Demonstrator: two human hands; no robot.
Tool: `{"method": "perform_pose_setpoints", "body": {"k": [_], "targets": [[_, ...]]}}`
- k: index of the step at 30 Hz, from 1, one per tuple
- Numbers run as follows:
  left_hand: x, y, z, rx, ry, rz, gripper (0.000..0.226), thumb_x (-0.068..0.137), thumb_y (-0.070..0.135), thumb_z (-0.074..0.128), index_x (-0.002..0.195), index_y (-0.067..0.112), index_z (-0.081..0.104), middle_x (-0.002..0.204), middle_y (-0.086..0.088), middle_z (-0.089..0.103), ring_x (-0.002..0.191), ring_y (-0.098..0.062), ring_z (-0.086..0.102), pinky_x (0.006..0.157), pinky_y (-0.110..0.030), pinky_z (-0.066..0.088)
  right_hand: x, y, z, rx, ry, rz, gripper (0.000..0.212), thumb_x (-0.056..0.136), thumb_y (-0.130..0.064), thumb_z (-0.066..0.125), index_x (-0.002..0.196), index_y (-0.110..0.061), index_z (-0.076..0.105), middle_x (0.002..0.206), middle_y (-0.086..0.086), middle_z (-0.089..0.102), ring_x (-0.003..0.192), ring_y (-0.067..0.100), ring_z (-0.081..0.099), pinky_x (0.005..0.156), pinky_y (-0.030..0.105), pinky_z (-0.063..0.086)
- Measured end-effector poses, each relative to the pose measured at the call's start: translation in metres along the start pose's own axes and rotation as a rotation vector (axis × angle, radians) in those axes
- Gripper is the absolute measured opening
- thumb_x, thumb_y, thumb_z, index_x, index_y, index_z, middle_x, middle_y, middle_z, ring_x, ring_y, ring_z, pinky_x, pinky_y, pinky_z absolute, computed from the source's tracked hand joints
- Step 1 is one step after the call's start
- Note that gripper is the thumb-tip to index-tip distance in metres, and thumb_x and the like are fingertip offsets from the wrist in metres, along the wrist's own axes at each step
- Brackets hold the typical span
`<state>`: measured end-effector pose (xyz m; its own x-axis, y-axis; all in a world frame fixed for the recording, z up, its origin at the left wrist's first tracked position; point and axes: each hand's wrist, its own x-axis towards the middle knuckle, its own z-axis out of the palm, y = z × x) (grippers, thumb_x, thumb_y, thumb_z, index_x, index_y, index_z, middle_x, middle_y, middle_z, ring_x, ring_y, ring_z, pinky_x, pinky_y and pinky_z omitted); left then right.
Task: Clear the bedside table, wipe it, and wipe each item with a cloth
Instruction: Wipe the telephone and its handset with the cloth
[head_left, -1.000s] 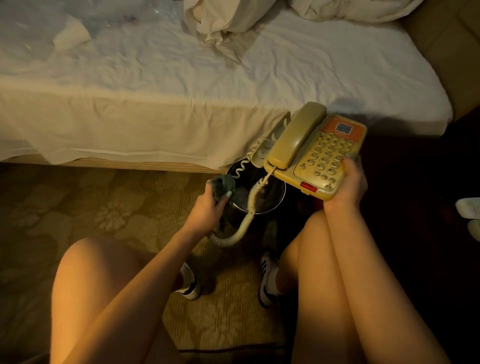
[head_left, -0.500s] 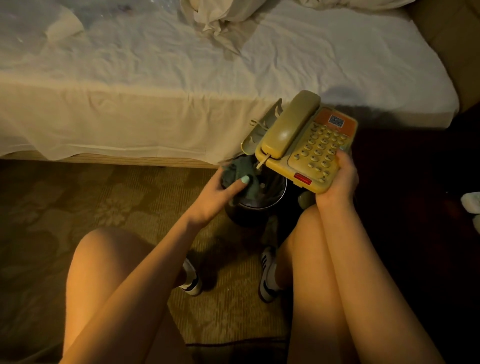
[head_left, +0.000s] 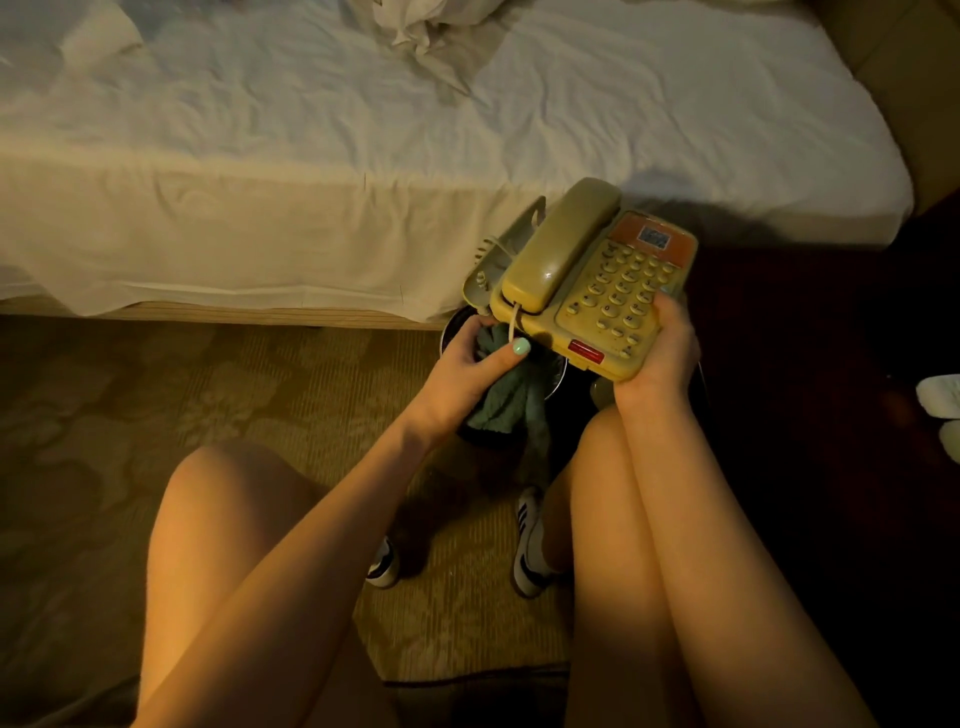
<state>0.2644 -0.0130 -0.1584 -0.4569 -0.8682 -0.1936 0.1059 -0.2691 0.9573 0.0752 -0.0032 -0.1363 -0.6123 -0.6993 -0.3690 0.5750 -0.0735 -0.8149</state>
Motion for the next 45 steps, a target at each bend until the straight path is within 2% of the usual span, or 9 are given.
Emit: {"method": "perform_pose_setpoints", "body": {"k": [3,6,12,15,24,30,36,39,45], "targets": [[-0.003,-0.007,-0.01,0.217,-0.023,0.022,0.059,0.07,0.036,0.079,0.114,0.018,0.045,0.111,0.0,0.061,0.108,-0.02,0.062,0.093,-0.035,0.053,0.0,-0.001,-0.001,-0.019,0.001,-0.012,0.038,0.095,-0.019,0.051,0.133,-0.013,0.053,0.114,0.011,0.068,0.091,0.022,0.071,0.066,0.033,0.057],[-0.007,-0.018,-0.022,0.566,-0.034,0.031,0.065,0.077,0.028,0.08,0.128,0.018,0.041,0.12,0.003,0.056,0.113,-0.015,0.058,0.096,-0.032,0.049,0.003,-0.005,-0.006,-0.001,0.018,0.028,0.037,0.095,-0.02,0.051,0.13,-0.011,0.055,0.113,0.013,0.068,0.092,0.024,0.071,0.066,0.034,0.057],[-0.018,-0.053,-0.063,1.067,-0.058,-0.008,0.056,0.082,0.034,0.074,0.128,0.023,0.045,0.114,-0.005,0.065,0.104,-0.025,0.062,0.086,-0.043,0.052,0.007,-0.014,-0.018,-0.013,0.063,0.055,0.036,0.094,-0.021,0.053,0.127,-0.009,0.057,0.11,0.014,0.069,0.088,0.025,0.072,0.063,0.033,0.057],[-0.019,-0.058,-0.079,1.171,-0.024,-0.043,0.053,0.082,0.038,0.073,0.125,0.023,0.047,0.107,-0.006,0.066,0.099,-0.026,0.063,0.082,-0.042,0.052,0.009,-0.019,-0.024,-0.048,0.029,0.06,0.037,0.094,-0.022,0.052,0.128,-0.01,0.057,0.112,0.014,0.069,0.093,0.027,0.071,0.068,0.035,0.057],[-0.004,-0.054,-0.068,1.097,0.177,-0.035,0.042,0.095,0.048,0.049,0.109,0.008,0.052,0.089,-0.016,0.065,0.082,-0.034,0.062,0.072,-0.047,0.051,0.011,-0.023,-0.029,-0.153,-0.102,0.007,0.034,0.09,-0.015,0.056,0.123,-0.011,0.061,0.111,0.014,0.07,0.101,0.029,0.068,0.087,0.046,0.055],[-0.008,-0.034,-0.068,0.717,0.394,0.024,0.05,0.101,0.044,0.035,0.118,0.003,0.056,0.105,-0.018,0.068,0.096,-0.033,0.065,0.082,-0.047,0.053,0.004,-0.023,-0.023,-0.168,-0.103,-0.027,0.034,0.09,-0.014,0.055,0.124,-0.012,0.061,0.111,0.014,0.07,0.101,0.029,0.068,0.086,0.046,0.055],[-0.019,-0.021,-0.071,0.289,0.569,-0.235,0.037,0.099,0.042,0.05,0.116,0.01,0.056,0.112,-0.014,0.064,0.103,-0.029,0.063,0.089,-0.044,0.054,-0.022,-0.033,-0.02,-0.204,-0.168,-0.098,0.038,0.092,-0.014,0.055,0.13,-0.017,0.058,0.104,0.005,0.073,0.098,0.022,0.07,0.074,0.034,0.056],[-0.026,0.002,-0.054,0.138,0.54,-0.148,0.028,0.098,0.038,0.052,0.114,0.015,0.057,0.116,-0.013,0.064,0.107,-0.028,0.063,0.095,-0.043,0.052,-0.04,-0.04,-0.02,-0.221,-0.228,-0.116,0.045,0.093,-0.013,0.056,0.137,-0.021,0.051,0.101,-0.001,0.074,0.096,0.017,0.07,0.074,0.03,0.057],[-0.04,0.072,-0.031,0.035,0.492,0.139,0.049,0.098,0.047,0.047,0.13,0.011,0.051,0.126,-0.017,0.061,0.116,-0.031,0.06,0.099,-0.046,0.05,-0.082,-0.057,-0.028,-0.179,-0.346,-0.097,0.045,0.093,-0.012,0.055,0.138,-0.017,0.05,0.114,0.011,0.068,0.102,0.024,0.068,0.084,0.039,0.056]]}}
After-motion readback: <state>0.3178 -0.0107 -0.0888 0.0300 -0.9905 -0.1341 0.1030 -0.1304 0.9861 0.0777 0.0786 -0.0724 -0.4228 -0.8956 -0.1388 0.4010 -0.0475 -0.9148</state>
